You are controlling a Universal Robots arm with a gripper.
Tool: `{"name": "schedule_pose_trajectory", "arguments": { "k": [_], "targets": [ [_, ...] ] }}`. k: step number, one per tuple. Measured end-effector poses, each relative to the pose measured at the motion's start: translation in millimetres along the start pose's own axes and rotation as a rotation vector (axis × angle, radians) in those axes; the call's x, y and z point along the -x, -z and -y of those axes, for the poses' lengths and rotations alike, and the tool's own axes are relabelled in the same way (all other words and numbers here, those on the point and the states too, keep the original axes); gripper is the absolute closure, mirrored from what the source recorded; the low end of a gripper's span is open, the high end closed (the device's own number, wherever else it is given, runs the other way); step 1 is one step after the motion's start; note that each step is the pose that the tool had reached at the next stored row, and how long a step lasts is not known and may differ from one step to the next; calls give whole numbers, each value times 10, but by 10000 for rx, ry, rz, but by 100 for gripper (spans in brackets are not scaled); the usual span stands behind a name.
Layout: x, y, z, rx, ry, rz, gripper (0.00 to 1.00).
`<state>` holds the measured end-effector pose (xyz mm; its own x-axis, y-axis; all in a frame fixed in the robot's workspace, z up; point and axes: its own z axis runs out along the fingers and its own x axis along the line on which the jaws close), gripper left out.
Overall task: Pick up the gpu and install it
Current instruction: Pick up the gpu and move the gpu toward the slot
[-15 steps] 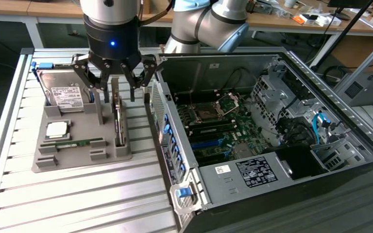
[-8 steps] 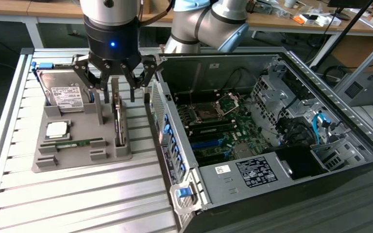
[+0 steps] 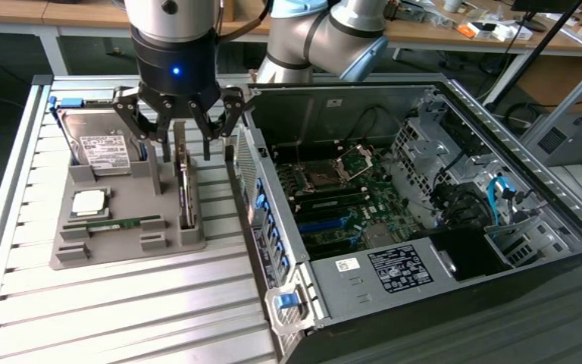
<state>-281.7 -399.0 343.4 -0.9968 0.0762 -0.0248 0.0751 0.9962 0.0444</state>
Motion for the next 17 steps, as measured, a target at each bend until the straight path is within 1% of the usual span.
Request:
{"name": "schedule_pose_trajectory", "arguments": {
  "k": [17],
  "targets": [
    [-1, -40, 2, -1, 0, -1, 46]
  ]
}}
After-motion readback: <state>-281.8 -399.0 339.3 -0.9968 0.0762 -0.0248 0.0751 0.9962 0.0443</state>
